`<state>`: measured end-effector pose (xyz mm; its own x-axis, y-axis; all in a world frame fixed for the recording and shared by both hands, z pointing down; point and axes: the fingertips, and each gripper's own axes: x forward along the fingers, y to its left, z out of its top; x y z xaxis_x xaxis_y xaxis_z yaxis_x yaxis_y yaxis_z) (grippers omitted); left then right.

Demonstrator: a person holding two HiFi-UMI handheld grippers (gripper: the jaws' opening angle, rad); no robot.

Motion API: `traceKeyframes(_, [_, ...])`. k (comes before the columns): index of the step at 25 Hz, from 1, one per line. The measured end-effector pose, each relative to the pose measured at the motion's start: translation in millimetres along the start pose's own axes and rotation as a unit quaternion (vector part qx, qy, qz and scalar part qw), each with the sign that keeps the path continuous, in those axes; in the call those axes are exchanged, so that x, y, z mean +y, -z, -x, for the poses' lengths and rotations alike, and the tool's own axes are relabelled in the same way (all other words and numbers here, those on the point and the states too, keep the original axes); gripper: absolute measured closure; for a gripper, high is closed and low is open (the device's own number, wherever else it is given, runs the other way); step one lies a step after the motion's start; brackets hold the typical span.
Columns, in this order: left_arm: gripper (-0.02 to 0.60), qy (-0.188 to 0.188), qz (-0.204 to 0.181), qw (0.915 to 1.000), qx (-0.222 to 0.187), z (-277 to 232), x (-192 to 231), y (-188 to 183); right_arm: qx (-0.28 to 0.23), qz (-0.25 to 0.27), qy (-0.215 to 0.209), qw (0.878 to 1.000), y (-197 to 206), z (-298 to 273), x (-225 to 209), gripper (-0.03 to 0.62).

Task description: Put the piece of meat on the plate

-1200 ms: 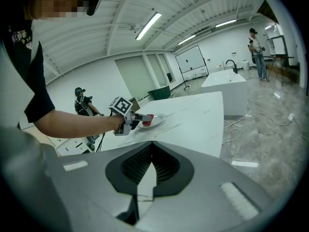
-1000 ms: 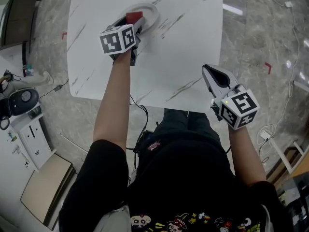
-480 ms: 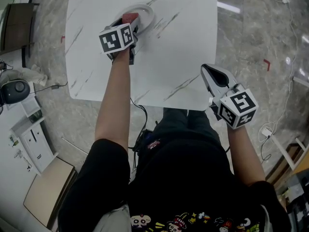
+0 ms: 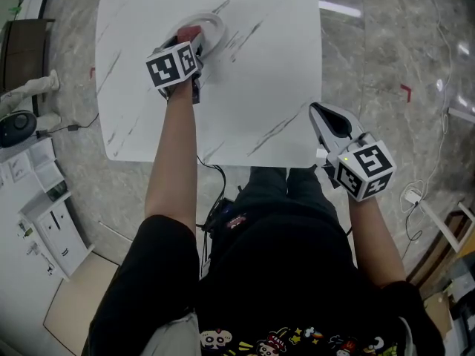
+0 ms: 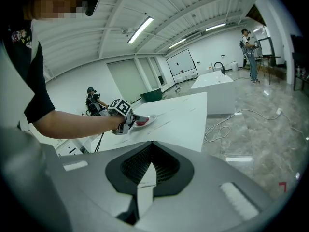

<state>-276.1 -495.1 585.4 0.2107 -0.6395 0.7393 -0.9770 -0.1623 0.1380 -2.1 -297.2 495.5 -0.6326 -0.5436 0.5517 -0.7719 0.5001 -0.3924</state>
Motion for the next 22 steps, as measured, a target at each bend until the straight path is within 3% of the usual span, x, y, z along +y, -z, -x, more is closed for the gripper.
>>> traceKeyframes(22, [0.187,0.007,0.005,0.9994,-0.034,26,0,-14,-0.011,0.020,-0.006,1.000,-7,4,12,0.572])
